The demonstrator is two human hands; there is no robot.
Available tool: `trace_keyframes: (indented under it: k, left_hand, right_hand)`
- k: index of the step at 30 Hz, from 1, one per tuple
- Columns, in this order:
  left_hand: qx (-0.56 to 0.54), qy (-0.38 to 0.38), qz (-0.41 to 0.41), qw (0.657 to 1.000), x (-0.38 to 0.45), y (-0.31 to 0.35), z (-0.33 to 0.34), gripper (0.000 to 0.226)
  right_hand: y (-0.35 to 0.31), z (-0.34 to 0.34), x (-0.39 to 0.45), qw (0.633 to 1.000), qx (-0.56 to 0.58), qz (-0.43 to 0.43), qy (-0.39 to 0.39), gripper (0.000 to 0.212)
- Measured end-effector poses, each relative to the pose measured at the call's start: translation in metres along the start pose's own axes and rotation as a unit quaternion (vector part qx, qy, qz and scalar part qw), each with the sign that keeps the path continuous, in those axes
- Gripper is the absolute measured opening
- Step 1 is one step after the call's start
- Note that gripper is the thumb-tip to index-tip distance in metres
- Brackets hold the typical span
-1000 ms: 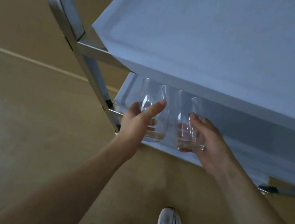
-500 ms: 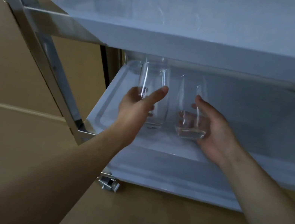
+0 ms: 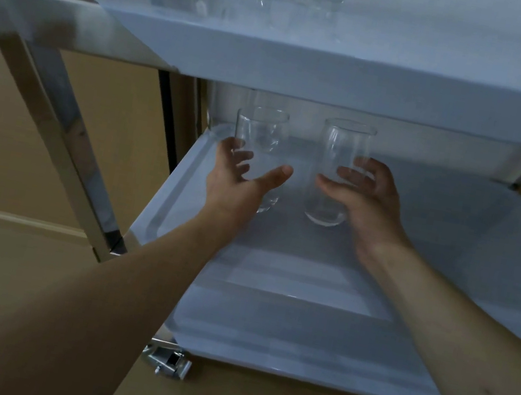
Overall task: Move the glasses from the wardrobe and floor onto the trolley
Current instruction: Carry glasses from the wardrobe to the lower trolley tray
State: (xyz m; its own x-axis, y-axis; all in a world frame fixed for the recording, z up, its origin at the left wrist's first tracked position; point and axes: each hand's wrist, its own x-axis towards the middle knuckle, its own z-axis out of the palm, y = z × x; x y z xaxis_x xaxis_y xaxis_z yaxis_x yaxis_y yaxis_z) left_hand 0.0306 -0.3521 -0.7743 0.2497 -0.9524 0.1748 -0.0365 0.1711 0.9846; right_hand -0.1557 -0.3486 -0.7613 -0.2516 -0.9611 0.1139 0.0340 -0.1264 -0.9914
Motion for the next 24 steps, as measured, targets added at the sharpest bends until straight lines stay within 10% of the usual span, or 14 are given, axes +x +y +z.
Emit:
trace_keyframes:
  k: [24]
  left_hand:
    - [0.039, -0.036, 0.060, 0.997, 0.022, -0.028, -0.008, 0.096]
  right_hand:
    - [0.049, 0.062, 0.142, 0.991, -0.097, -0.088, -0.015, 0.085]
